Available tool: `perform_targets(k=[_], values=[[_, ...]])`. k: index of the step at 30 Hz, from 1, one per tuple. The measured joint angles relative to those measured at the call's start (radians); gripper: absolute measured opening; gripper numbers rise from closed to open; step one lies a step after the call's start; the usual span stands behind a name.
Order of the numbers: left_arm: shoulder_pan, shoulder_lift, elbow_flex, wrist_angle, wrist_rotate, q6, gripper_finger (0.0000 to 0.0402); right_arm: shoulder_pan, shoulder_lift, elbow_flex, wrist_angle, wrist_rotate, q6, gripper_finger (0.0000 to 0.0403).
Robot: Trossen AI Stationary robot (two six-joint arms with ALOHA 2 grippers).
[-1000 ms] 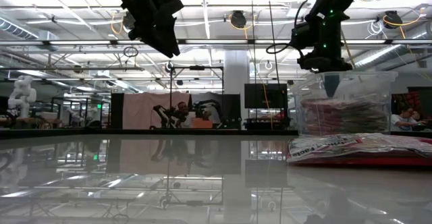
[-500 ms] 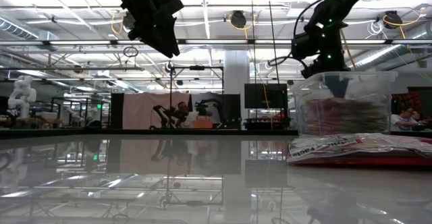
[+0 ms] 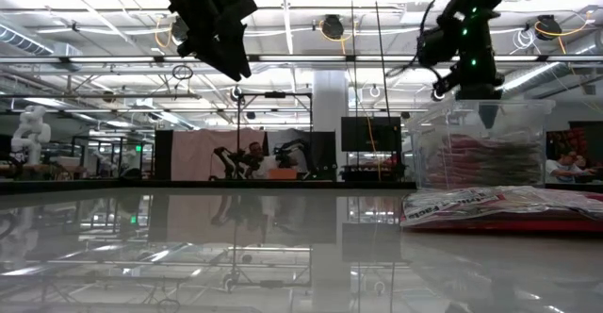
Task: Sort popcorn bags into baskets
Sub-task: Put the red popcorn bag into the transparent container
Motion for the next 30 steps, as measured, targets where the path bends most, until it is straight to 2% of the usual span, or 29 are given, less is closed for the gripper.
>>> perform_targets(k=[3, 7, 9, 12, 17, 21, 23, 25, 27, 29, 30], values=[[0.0, 0.0, 0.0, 0.0, 0.015, -0.019, 0.0143, 0.016, -0.077, 0.0, -0.004, -0.094, 0.057, 0.0004], [-0.011, 0.0, 0.0, 0.0, 0.043, -0.053, 0.0143, 0.065, -0.203, 0.002, -0.041, -0.302, 0.233, 0.0004], [-0.024, 0.0, 0.0, 0.0, 0.061, -0.056, 0.0143, 0.122, -0.266, 0.008, -0.07, -0.417, 0.352, 0.0004], [-0.045, 0.004, 0.0, 0.006, 0.123, -0.064, 0.0143, 0.252, -0.352, 0.015, -0.078, -0.519, 0.54, 0.0004], [-0.092, 0.026, 0.0, 0.05, 0.245, -0.07, 0.0143, 0.524, -0.446, 0.029, -0.057, -0.534, 0.848, 0.0004], [-0.161, 0.054, -0.002, 0.102, 0.337, -0.065, 0.0143, 0.705, -0.459, 0.029, -0.024, -0.498, 1.015, 0.0004], [-0.207, 0.078, 0.002, 0.233, 0.459, -0.028, 0.0143, 0.769, -0.449, 0.029, -0.004, -0.482, 1.039, 0.0004], [-0.276, 0.098, -0.001, 0.282, 0.507, 0.002, 0.0143, 0.812, -0.432, 0.029, 0.022, -0.482, 1.027, 0.0004], [-0.348, 0.128, 0.004, 0.391, 0.495, 0.024, 0.0144, 0.834, -0.42, 0.029, 0.038, -0.486, 0.992, 0.0004], [-0.415, 0.146, -0.003, 0.383, 0.443, 0.059, 0.0148, 0.848, -0.405, 0.029, 0.054, -0.512, 0.949, 0.0004], [-0.442, 0.17, -0.001, 0.434, 0.414, 0.068, 0.0152, 0.851, -0.404, 0.029, 0.057, -0.524, 0.92, 0.0004]])
